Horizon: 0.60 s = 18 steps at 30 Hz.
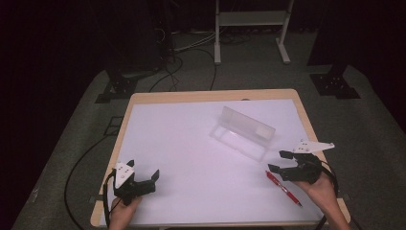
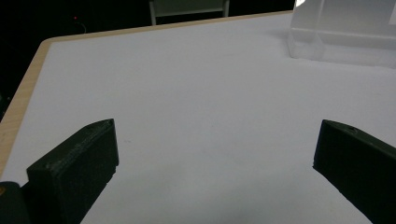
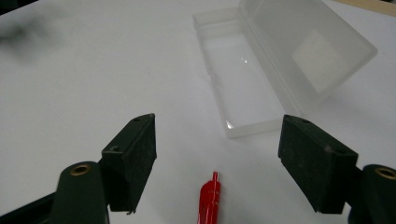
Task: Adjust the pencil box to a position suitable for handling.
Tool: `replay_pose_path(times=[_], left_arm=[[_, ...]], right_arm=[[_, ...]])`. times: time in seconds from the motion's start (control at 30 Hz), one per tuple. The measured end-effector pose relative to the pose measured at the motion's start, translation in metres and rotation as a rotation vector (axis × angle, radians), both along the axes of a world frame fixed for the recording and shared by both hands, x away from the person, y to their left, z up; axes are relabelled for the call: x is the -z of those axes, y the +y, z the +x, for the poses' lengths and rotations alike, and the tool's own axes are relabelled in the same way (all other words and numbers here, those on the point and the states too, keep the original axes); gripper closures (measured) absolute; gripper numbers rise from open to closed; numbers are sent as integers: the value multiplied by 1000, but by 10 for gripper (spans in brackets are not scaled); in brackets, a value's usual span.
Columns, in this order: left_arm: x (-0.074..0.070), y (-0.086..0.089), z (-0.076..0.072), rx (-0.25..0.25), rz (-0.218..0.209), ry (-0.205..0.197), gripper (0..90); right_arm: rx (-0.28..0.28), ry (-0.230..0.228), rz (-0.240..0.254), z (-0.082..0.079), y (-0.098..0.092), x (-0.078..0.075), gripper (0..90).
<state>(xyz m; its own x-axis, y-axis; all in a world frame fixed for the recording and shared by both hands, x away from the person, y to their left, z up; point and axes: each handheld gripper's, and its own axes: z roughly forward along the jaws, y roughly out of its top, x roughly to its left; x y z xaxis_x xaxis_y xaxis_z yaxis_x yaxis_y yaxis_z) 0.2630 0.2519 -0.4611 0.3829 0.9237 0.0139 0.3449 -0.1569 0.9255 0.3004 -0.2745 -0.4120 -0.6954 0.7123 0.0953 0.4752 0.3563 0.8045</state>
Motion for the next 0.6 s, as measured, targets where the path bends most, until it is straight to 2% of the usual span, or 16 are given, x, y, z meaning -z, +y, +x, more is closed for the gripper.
replay_pose_path(times=[0.2, 0.37, 0.6], left_arm=[[0, 0, 0, 4, 5, 0, 0], [0, 0, 0, 1, 3, 0, 0], [0, 0, 0, 3, 1, 0, 0]], right_arm=[[-29, -1, -29, 16, 14, -8, 281], [-55, -1, -20, 26, 23, -12, 279], [-72, 2, -40, 37, 39, -14, 279]])
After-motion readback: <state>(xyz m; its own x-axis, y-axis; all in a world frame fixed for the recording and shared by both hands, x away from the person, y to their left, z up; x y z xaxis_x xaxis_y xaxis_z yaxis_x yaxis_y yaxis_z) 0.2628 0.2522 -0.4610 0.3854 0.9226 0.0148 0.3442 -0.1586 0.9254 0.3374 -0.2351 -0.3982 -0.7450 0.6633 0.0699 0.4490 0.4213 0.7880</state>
